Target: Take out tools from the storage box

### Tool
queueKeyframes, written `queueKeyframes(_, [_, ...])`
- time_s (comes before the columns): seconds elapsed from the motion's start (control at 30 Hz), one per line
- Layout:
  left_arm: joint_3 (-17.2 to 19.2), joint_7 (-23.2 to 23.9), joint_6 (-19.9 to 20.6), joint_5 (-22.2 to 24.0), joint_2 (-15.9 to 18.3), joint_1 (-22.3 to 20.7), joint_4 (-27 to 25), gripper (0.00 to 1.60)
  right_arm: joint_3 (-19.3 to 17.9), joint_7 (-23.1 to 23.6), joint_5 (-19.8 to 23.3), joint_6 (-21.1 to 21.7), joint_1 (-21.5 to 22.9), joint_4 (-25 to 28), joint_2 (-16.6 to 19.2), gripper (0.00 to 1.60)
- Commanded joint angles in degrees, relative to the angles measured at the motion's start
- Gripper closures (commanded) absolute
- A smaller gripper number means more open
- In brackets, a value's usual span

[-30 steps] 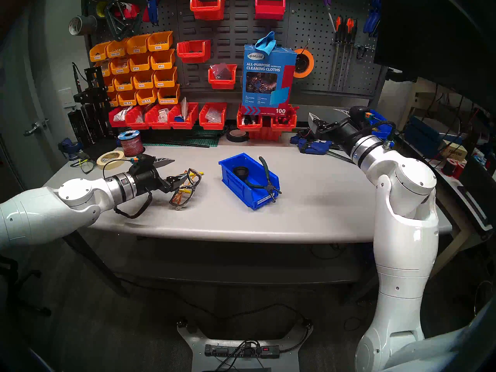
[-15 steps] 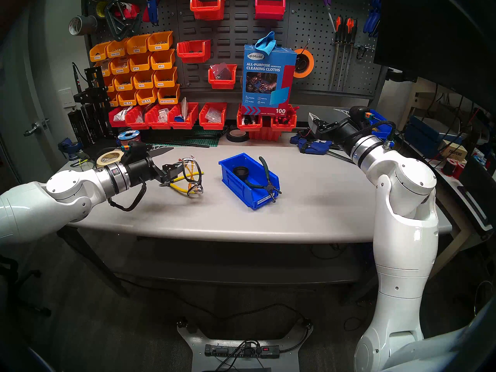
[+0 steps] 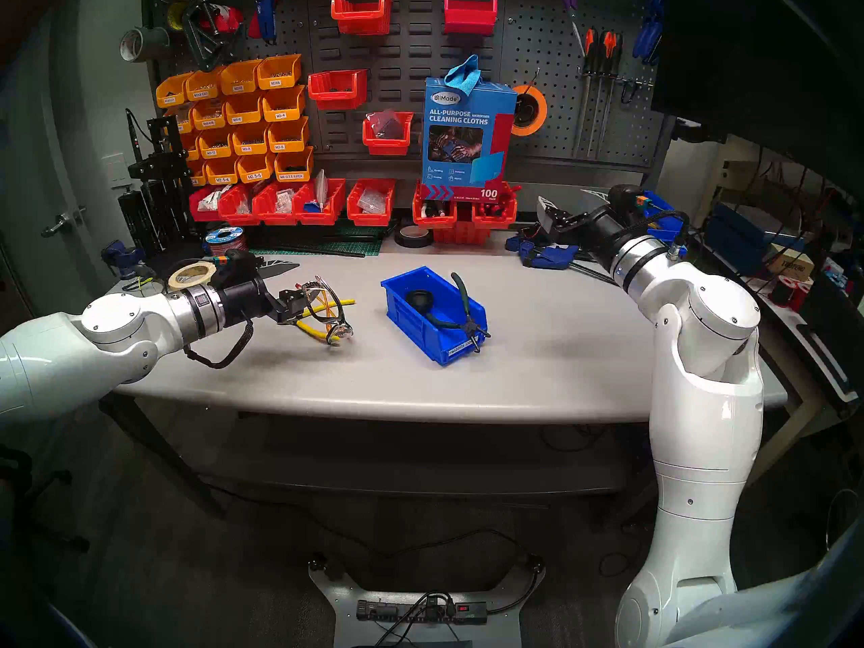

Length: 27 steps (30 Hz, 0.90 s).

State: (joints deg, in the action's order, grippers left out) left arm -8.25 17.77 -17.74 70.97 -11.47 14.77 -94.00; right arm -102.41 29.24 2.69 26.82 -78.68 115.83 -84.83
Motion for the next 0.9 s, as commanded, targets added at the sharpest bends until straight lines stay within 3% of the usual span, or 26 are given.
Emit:
queueKeyframes(0.0, [1.4,0.8,-0.1,0.1,-1.7,-1.5,0.1,1.60,0.1,0.0,0.1,-0.1,0.8,0.7,0.0,0.00])
queueKeyframes(0.13, [1.6,1.3,1.2,-0.8,-2.2,-1.9,0.4,1.60,0.1,0.1,0.0,-0.1,0.8,0.7,-0.1,0.00])
queueKeyframes(0.43, [2.2,0.6,13.6,-5.7,-5.8,-5.4,0.4,1.60,0.0,0.3,-0.3,-0.1,0.8,0.7,-0.3,0.00])
queueKeyframes(0.5, [1.8,0.7,14.2,-6.5,-6.5,-5.6,1.0,1.60,0.0,0.4,-0.3,-0.1,0.8,0.7,-0.3,0.00])
queueKeyframes(0.53, [2.0,0.7,16.9,-7.2,-7.1,-5.8,1.1,1.60,-0.1,0.4,-0.3,-0.1,0.8,0.7,-0.4,0.00])
queueKeyframes(0.57, [1.5,0.5,16.7,-7.8,-7.8,-6.0,1.6,1.60,-0.1,0.4,-0.4,-0.1,0.8,0.7,-0.4,0.00])
queueKeyframes(0.67, [1.3,-0.2,21.3,-9.2,-9.5,-6.6,2.6,1.60,-0.1,0.5,-0.5,-0.1,0.8,0.7,-0.5,0.00])
queueKeyframes(0.7, [0.5,-0.3,20.9,-9.9,-10.3,-6.9,3.7,1.60,-0.1,0.5,-0.5,-0.1,0.9,0.7,-0.5,0.00])
queueKeyframes(0.87, [-0.3,-1.2,27.6,-10.8,-13.0,-7.4,6.9,1.60,-0.2,0.6,-0.6,-0.1,0.9,0.7,-0.6,0.00])
